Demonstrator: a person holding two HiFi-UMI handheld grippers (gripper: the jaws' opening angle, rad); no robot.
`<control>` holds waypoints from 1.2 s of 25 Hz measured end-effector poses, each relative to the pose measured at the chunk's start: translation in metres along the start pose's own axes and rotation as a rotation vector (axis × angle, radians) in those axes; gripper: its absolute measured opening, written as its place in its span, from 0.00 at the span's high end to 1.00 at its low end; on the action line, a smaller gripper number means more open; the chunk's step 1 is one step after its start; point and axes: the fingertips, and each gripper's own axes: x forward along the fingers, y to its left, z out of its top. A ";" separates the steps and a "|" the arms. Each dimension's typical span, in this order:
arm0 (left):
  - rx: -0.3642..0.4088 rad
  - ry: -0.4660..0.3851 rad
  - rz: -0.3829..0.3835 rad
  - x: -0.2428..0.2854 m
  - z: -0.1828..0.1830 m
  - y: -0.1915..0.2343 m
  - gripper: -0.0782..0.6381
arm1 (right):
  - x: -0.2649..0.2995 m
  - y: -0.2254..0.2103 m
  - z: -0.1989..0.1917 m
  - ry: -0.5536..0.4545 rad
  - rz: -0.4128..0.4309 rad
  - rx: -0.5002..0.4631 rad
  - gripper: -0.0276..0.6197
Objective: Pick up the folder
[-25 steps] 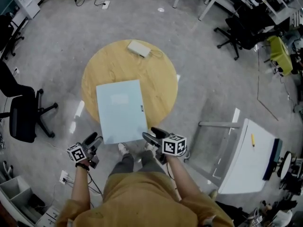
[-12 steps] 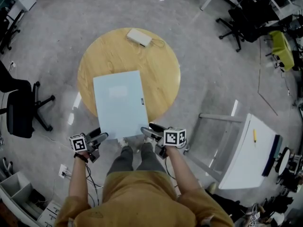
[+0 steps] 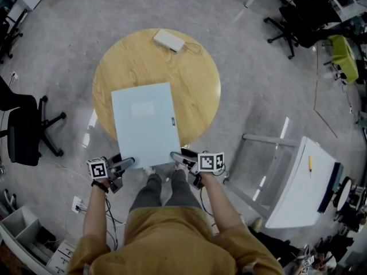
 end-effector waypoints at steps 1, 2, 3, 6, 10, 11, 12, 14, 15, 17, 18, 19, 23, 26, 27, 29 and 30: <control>-0.008 -0.004 -0.015 0.002 0.001 -0.001 0.23 | 0.002 -0.003 -0.002 0.008 0.007 0.007 0.44; -0.014 -0.006 -0.030 0.005 0.001 -0.003 0.23 | 0.004 -0.005 -0.003 0.012 0.017 0.016 0.44; -0.018 -0.005 -0.048 0.007 0.001 -0.006 0.23 | 0.006 -0.005 -0.003 0.015 0.026 0.026 0.44; -0.009 0.022 -0.100 0.015 -0.003 -0.016 0.23 | 0.012 -0.005 -0.008 0.036 0.057 0.079 0.44; -0.009 0.013 -0.105 0.023 -0.002 -0.013 0.23 | 0.018 -0.002 -0.010 0.057 0.144 0.126 0.43; -0.023 -0.006 -0.110 0.023 0.000 -0.012 0.23 | 0.021 0.004 -0.008 0.057 0.201 0.128 0.43; -0.046 -0.024 -0.118 0.024 0.003 -0.011 0.23 | 0.025 0.012 -0.007 0.055 0.263 0.137 0.43; -0.080 -0.035 -0.130 0.026 0.005 -0.011 0.23 | 0.031 0.017 -0.007 0.064 0.332 0.154 0.43; -0.070 -0.025 -0.135 0.028 0.005 -0.011 0.23 | 0.033 0.015 -0.007 0.071 0.345 0.156 0.43; -0.019 0.007 -0.144 0.033 0.003 -0.014 0.24 | 0.036 0.016 -0.006 0.083 0.368 0.156 0.43; -0.001 0.018 -0.145 0.034 0.002 -0.015 0.25 | 0.038 0.016 -0.006 0.088 0.374 0.157 0.43; 0.008 0.022 -0.142 0.035 0.002 -0.015 0.27 | 0.039 0.017 -0.006 0.092 0.376 0.160 0.43; 0.000 0.005 -0.128 0.035 0.001 -0.012 0.35 | 0.043 0.021 -0.007 0.063 0.389 0.181 0.43; -0.013 -0.012 -0.124 0.038 -0.005 -0.016 0.37 | 0.040 0.018 -0.006 0.030 0.373 0.197 0.44; -0.014 -0.015 -0.120 0.038 -0.007 -0.017 0.37 | 0.038 0.019 -0.006 0.021 0.376 0.197 0.44; -0.015 -0.016 -0.111 0.036 -0.013 -0.015 0.38 | 0.034 0.022 -0.009 0.016 0.376 0.190 0.44; -0.018 -0.020 -0.111 0.033 -0.015 -0.016 0.38 | 0.032 0.023 -0.011 0.019 0.374 0.185 0.45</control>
